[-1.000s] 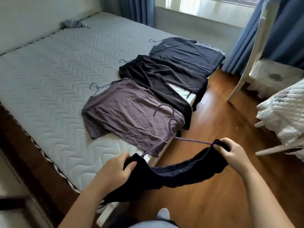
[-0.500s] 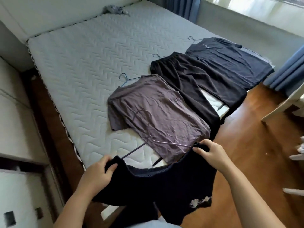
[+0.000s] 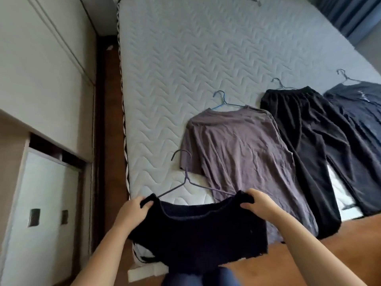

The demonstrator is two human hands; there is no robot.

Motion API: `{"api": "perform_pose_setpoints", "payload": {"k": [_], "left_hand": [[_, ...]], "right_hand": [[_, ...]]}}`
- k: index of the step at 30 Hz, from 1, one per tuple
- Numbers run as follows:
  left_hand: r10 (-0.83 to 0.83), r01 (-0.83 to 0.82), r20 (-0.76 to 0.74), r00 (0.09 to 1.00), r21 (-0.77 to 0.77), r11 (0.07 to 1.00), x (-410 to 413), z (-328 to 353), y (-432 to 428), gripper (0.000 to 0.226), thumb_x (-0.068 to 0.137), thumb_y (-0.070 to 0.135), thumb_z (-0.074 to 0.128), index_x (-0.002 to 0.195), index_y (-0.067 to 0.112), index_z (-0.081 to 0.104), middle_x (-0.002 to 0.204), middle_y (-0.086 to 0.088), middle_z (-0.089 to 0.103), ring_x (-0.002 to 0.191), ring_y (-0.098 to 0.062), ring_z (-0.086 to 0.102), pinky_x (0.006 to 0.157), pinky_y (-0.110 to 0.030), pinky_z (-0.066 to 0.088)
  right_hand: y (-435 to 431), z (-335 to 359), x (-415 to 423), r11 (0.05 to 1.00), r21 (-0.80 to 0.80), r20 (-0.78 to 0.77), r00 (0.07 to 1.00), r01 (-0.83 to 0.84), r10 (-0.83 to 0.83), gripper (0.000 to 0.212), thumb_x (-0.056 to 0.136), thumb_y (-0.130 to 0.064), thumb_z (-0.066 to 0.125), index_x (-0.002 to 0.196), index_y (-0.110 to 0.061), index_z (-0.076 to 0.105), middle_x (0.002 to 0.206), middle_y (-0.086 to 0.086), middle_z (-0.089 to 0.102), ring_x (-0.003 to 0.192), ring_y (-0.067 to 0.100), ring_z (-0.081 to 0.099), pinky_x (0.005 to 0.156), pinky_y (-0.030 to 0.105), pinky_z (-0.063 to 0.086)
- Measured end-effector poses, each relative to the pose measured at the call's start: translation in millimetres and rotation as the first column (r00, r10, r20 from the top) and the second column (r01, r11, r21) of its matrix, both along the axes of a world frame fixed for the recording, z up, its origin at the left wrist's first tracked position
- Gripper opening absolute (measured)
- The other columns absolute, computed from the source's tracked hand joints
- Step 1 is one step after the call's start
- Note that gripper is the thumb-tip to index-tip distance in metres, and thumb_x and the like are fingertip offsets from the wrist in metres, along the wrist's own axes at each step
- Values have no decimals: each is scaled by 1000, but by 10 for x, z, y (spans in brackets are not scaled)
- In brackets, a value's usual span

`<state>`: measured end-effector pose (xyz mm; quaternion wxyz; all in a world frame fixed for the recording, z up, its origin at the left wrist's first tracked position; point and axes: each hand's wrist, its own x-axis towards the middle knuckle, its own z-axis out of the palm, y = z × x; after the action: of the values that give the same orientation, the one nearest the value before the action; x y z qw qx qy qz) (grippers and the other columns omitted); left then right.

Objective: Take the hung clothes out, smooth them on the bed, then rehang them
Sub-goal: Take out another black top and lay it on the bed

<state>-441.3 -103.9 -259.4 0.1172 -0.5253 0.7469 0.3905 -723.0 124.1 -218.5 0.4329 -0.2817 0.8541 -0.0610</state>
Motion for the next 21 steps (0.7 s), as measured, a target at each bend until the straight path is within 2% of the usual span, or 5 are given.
{"api": "perform_pose_setpoints", "payload": {"k": [8, 11, 14, 16, 21], "left_hand": [[89, -89, 11, 996, -38, 995, -311, -313, -320, 27, 90, 36, 52, 104, 15, 61, 105, -7, 66, 100, -27, 60, 81, -33, 46], [94, -91, 33, 995, -69, 993, -414, -485, -566, 30, 90, 37, 51, 106, 13, 59, 103, -8, 66, 98, -27, 59, 81, -36, 48], [33, -21, 84, 996, -142, 990, -571, -647, -860, 31, 91, 38, 49, 102, 10, 57, 98, -10, 64, 93, -30, 59, 74, -36, 46], [-10, 34, 109, 994, -224, 974, -706, -751, -1092, 32, 91, 38, 48, 96, 8, 55, 92, -11, 63, 87, -30, 59, 66, -34, 42], [31, -7, 58, 998, -371, 928, -1044, -1051, -1684, 33, 91, 38, 47, 102, 8, 55, 93, -9, 62, 87, -30, 58, 70, -38, 46]], "right_hand": [[-739, -661, -477, 999, -24, 5, 1000, -29, 29, 16, 90, -19, 55, 101, -7, 53, 106, 10, 57, 94, 26, 55, 72, 30, 38], [-1053, -959, -611, 997, -60, 29, 998, -53, 55, 17, 89, -15, 55, 76, -22, 46, 98, 7, 54, 93, 26, 53, 72, 28, 35], [-1364, -1238, -747, 996, -79, 14, 999, -34, 36, 6, 90, -14, 53, 93, -10, 54, 104, 12, 56, 99, 30, 55, 76, 31, 39], [-1601, -1421, -860, 994, -107, -31, 999, -27, 23, 19, 90, -14, 52, 104, -2, 54, 112, 17, 57, 103, 33, 53, 77, 32, 38], [-2229, -1749, -1178, 976, -218, -149, 989, -24, -9, 19, 89, -14, 52, 101, 1, 51, 112, 23, 56, 102, 37, 53, 80, 40, 40]]}}
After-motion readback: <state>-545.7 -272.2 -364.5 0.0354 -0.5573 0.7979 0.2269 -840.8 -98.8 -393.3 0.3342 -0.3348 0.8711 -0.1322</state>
